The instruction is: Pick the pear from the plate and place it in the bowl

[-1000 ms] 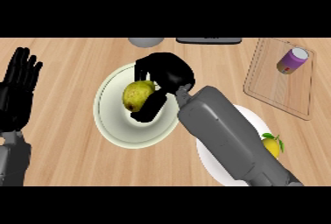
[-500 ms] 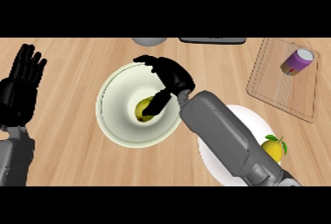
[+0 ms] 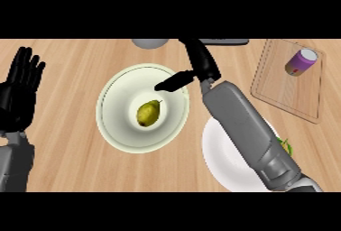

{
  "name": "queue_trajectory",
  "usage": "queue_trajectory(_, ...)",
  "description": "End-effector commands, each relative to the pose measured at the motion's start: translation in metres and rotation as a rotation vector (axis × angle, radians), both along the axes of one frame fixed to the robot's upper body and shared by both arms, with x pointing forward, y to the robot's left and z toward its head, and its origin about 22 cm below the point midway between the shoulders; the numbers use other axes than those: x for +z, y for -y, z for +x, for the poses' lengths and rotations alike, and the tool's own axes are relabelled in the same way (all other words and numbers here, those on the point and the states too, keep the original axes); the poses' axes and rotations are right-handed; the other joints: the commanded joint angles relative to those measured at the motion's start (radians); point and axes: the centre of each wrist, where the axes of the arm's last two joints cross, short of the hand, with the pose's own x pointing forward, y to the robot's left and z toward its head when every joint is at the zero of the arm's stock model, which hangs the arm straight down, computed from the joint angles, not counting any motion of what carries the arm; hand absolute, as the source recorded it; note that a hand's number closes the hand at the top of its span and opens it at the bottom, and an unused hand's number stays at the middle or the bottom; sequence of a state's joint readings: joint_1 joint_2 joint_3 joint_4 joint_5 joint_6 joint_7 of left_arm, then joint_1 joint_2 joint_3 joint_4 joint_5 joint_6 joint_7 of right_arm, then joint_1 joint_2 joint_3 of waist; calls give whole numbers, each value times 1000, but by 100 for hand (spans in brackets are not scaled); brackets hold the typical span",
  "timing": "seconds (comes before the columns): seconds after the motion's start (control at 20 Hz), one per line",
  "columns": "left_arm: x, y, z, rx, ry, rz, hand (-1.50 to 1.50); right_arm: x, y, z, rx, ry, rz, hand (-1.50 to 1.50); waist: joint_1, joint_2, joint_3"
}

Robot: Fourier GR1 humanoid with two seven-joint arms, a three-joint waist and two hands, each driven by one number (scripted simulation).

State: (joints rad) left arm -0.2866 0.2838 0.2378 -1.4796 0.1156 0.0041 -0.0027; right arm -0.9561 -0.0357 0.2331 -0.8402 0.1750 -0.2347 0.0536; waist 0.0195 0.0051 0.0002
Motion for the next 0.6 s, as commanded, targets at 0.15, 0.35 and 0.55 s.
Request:
queue_trajectory(0.15,-11,-15,-8,2,11,-8,0,-4,95,27,-123,-9,162,-150,-8,2,0)
queue_trajectory(0.35,-22,5,-5,9,3,-18,0,-2,152,31,-116,-8,206,-150,-12,0,0)
queue_trajectory(0.55,-1,8,-2,-12,19,-1,0,-18,205,33,-132,-4,238,-150,7,8,1)
